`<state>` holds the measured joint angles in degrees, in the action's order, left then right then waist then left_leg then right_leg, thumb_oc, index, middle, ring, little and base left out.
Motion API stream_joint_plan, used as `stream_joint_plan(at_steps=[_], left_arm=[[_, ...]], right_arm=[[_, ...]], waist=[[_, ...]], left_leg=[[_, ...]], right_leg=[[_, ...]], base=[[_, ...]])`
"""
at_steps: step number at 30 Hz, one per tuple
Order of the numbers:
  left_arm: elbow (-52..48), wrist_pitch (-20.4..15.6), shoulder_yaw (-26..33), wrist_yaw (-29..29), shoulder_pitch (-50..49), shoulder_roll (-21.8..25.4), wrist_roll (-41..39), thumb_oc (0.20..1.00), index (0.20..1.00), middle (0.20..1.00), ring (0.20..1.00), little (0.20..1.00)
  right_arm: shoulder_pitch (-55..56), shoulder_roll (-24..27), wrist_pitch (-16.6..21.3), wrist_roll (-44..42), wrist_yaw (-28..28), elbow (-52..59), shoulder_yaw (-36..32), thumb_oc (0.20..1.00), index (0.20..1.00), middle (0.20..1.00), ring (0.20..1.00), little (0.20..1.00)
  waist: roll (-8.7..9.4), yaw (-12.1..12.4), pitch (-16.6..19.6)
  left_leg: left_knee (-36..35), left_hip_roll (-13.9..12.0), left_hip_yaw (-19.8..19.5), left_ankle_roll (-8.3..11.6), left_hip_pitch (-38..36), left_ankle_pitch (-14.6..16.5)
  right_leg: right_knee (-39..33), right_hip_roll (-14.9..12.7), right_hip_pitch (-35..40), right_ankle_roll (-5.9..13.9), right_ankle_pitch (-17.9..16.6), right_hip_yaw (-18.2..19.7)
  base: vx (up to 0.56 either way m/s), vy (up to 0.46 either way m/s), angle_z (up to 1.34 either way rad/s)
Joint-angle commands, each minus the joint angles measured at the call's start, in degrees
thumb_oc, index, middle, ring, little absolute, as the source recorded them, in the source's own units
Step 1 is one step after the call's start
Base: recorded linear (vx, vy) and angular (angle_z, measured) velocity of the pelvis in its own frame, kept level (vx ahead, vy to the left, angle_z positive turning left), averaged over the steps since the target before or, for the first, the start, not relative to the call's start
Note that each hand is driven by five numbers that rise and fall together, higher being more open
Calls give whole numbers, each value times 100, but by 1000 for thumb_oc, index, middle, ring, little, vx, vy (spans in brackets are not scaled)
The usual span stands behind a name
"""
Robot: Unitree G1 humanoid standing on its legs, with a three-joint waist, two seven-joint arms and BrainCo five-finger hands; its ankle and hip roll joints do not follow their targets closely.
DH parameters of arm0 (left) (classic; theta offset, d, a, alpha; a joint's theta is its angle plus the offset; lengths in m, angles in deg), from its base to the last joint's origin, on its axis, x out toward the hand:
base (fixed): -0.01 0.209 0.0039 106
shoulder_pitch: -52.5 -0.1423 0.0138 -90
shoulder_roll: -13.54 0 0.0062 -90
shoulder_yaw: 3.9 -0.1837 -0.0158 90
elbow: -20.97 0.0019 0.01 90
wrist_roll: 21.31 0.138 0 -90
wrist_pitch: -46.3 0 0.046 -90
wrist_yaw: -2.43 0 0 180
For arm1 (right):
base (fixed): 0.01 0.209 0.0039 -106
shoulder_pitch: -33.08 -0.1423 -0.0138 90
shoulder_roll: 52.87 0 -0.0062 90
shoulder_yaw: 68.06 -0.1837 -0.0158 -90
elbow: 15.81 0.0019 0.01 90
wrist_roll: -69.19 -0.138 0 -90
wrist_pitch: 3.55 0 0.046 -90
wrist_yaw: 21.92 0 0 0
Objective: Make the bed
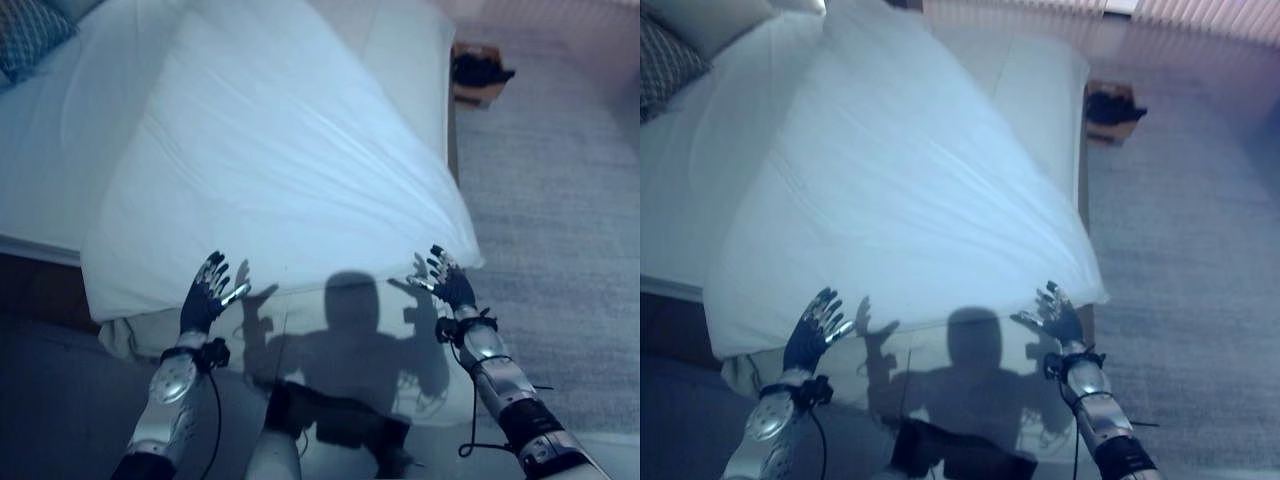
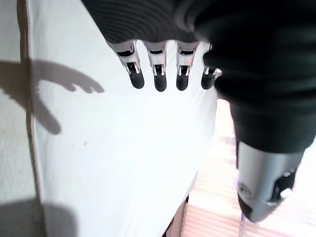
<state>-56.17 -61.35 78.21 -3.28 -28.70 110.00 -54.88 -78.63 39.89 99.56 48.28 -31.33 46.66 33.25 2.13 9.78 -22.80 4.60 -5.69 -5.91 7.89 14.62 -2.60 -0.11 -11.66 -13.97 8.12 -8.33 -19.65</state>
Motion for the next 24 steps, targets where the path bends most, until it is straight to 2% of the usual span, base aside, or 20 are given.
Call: stream_joint_plan(at_steps=[1,4,10,13,14,16,20,24], left_arm=[[-317,-330,-118,-268,339,-58,-308,1000,1000,1000,1000,1000],[-260,-337,-276,-505,824,-206,-320,1000,1000,1000,1000,1000],[-224,-125,-831,-567,1291,-535,-909,1000,1000,1000,1000,1000],[-215,-63,-1061,-687,1579,-561,-881,1000,1000,1000,1000,1000],[-242,-24,-1153,-758,1673,-571,-858,1000,1000,1000,1000,1000],[-259,2,-1189,-794,1706,-563,-843,1000,1000,1000,1000,1000],[-388,66,-1322,-866,1810,-539,-719,1000,1000,1000,1000,1000],[-643,44,-1365,-955,1843,-545,-663,1000,1000,1000,1000,1000]], right_arm=[[-371,-106,332,-162,-375,585,31,1000,1000,1000,1000,1000],[-656,-257,292,-213,-643,514,26,1000,1000,1000,1000,1000],[-955,-732,451,-1315,-862,347,-16,1000,1000,1000,1000,1000],[-1180,-807,587,-1853,-991,256,-62,1000,1000,1000,1000,1000],[-1288,-927,747,-2553,-978,265,-91,1000,1000,1000,1000,1000],[-1326,-946,767,-2769,-942,268,-67,1000,1000,1000,1000,1000],[-1530,-1125,998,-3822,-833,183,-108,1000,1000,1000,1000,1000],[-1700,-1299,1285,-4297,-966,191,-295,1000,1000,1000,1000,1000]], waist=[[124,-5,-195],[167,-48,-275],[262,-139,-446],[288,-176,-593],[316,-192,-690],[333,-188,-699],[332,-173,-700],[295,-157,-700]], left_leg=[[268,94,-330,-263,428,100],[483,117,-297,-253,829,128],[701,166,-272,-284,1190,187],[794,191,-267,-276,1356,202],[833,202,-263,-273,1458,205],[870,211,-268,-270,1549,207],[978,237,-276,-271,1931,212],[1080,281,-274,-274,2263,212]], right_leg=[[735,-793,-421,345,30,30],[911,-830,-813,315,50,89],[1101,-859,-1188,268,70,153],[1166,-874,-1333,256,69,187],[1222,-864,-1448,249,59,213],[1246,-860,-1531,243,60,219],[1331,-864,-1909,230,52,254],[1410,-884,-2208,221,59,244]], base=[[-128,25,7],[-64,13,5],[-40,-7,-1],[-51,-15,-3],[-38,-17,-1],[-17,-10,-1],[-3,-9,0],[-2,-3,1]])
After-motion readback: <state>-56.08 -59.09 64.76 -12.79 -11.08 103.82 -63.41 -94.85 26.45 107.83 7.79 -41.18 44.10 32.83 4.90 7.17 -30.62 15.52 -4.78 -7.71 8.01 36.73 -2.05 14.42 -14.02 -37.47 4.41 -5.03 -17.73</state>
